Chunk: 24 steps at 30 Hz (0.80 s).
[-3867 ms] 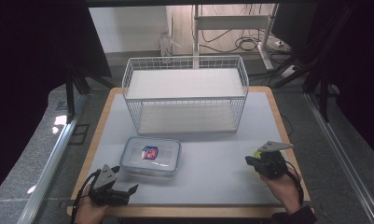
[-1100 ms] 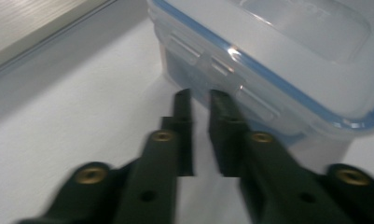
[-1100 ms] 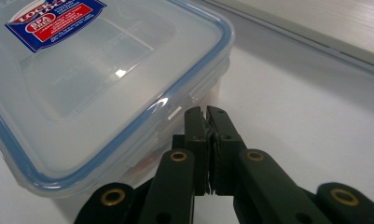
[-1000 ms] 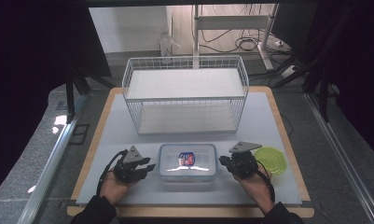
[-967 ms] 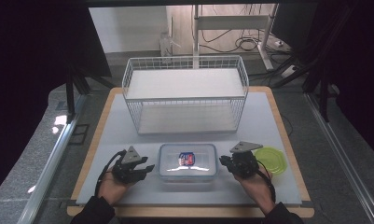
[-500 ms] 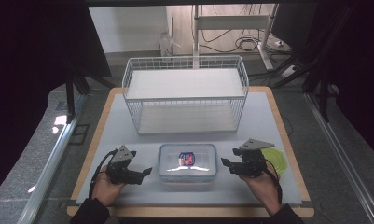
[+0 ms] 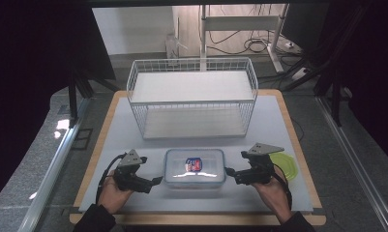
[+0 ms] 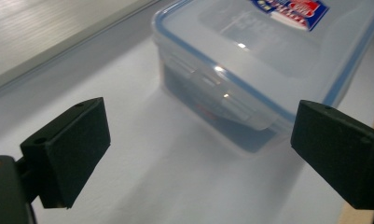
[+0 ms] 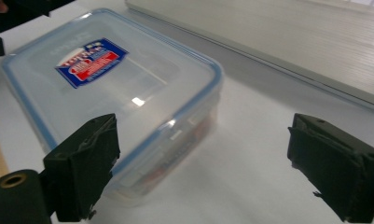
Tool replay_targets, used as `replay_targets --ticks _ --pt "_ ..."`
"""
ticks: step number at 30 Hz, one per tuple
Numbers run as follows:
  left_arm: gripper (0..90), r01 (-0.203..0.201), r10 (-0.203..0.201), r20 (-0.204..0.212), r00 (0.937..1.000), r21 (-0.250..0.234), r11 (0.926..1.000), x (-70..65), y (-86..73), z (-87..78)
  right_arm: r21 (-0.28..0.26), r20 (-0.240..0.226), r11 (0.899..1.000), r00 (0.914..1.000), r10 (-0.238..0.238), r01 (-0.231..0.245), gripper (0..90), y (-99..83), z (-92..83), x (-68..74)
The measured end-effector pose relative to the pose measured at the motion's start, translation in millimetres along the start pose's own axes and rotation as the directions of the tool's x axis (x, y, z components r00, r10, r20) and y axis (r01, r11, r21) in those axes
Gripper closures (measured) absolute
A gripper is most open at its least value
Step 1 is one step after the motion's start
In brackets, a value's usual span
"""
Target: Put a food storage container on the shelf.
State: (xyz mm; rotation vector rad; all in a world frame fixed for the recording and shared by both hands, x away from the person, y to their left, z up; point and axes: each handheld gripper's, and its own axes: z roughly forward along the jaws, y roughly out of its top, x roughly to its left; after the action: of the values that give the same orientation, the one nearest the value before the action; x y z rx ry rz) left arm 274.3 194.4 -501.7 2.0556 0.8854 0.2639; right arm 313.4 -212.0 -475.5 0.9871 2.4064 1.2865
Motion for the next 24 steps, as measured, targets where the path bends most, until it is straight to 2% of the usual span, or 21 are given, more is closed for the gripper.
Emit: replay_targets --ticks 4,7,10,12,16,19,22,24 --pt "2.7 0.010 -0.009 0.055 0.9984 -0.008 0.9999 -1.0 5.6 5.3 0.013 -0.037 1.000 0.9993 -0.009 0.010 6.8 1.9 4.8 5.1" --pt "1.9 0.022 -0.022 0.071 0.9972 -0.001 0.9997 -0.3 8.5 10.4 0.021 -0.065 1.000 0.9979 -0.002 0.003 6.7 3.6 9.6 8.8" --pt "1.4 0.040 -0.041 0.093 0.9948 0.007 0.9992 3.3 9.4 16.8 0.038 -0.073 0.999 0.9973 0.006 -0.003 3.7 4.7 14.0 12.0" --pt "0.8 0.054 -0.056 0.106 0.9928 0.017 0.9984 4.1 9.3 20.5 0.062 -0.070 0.998 0.9973 0.023 -0.019 0.8 3.9 17.9 13.1" --pt "0.0 0.070 -0.072 0.124 0.9896 0.019 0.9973 6.1 10.1 25.2 0.117 -0.104 0.993 0.9936 0.043 -0.031 0.0 2.7 26.2 13.8" --pt "0.0 0.089 -0.092 0.167 0.9816 0.026 0.9957 9.2 11.3 30.8 0.153 -0.132 0.987 0.9892 0.064 -0.043 0.0 4.0 32.3 13.6" --pt "0.0 0.101 -0.108 0.224 0.9685 0.040 0.9941 11.8 12.3 37.6 0.183 -0.174 0.980 0.9790 0.106 -0.073 0.0 6.2 39.5 11.6" --pt "0.0 0.112 -0.119 0.257 0.9590 0.045 0.9927 12.1 13.3 42.7 0.203 -0.205 0.974 0.9686 0.141 -0.098 0.4 7.1 44.7 10.2"
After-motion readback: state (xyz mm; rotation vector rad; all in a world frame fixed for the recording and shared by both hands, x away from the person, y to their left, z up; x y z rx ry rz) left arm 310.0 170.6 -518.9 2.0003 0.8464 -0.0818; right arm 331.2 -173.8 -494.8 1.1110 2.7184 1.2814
